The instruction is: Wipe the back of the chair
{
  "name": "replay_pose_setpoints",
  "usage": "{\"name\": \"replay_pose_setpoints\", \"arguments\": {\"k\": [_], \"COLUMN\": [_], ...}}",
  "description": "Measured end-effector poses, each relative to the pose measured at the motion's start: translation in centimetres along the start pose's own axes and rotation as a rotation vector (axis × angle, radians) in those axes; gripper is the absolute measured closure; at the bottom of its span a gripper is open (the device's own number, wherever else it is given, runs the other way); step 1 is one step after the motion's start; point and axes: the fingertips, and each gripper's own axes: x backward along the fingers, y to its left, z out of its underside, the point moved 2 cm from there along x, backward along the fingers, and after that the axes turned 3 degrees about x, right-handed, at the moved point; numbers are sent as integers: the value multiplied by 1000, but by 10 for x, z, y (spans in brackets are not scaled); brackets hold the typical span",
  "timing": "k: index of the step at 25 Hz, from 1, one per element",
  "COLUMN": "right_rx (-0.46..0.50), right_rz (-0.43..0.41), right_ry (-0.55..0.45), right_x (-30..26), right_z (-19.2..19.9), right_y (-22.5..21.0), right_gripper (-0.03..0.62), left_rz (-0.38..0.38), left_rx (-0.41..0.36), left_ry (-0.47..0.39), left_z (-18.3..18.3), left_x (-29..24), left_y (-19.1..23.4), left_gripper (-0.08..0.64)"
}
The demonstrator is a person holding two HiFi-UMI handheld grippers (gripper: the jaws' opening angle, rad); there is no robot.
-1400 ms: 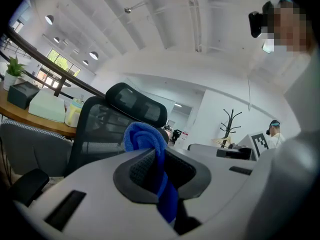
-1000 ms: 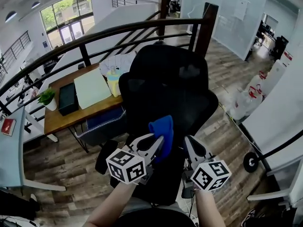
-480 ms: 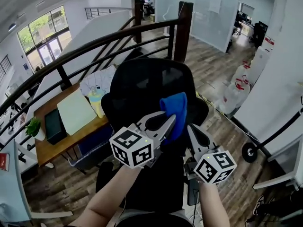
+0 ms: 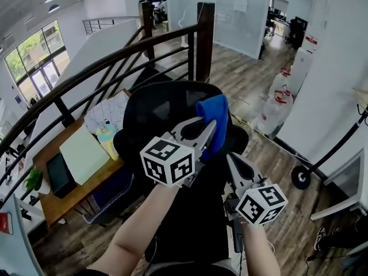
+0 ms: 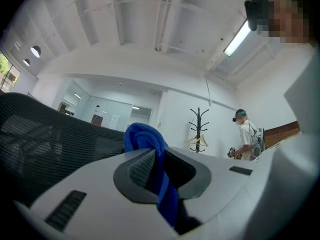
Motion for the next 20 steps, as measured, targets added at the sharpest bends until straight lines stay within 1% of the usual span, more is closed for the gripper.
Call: {"name": "replay_pose_setpoints", "arguments": {"k": [3, 10, 20], "right_rx": [8, 6, 5], "right_rz": [10, 16, 1], "right_ry": [-1, 19, 32], "right_x": [-5, -18, -37], "right_z": [-2, 5, 9], "right_y": [0, 3, 11], "right_gripper": [561, 561, 561], "left_rz": [-9, -41, -71], "left_rx": [15, 4, 14], "left_ry": [18, 70, 91], "left_z": [1, 9, 12], "left_x": [-7, -11, -3], "left_y": [10, 29, 48], "left_gripper": [511, 511, 511]}}
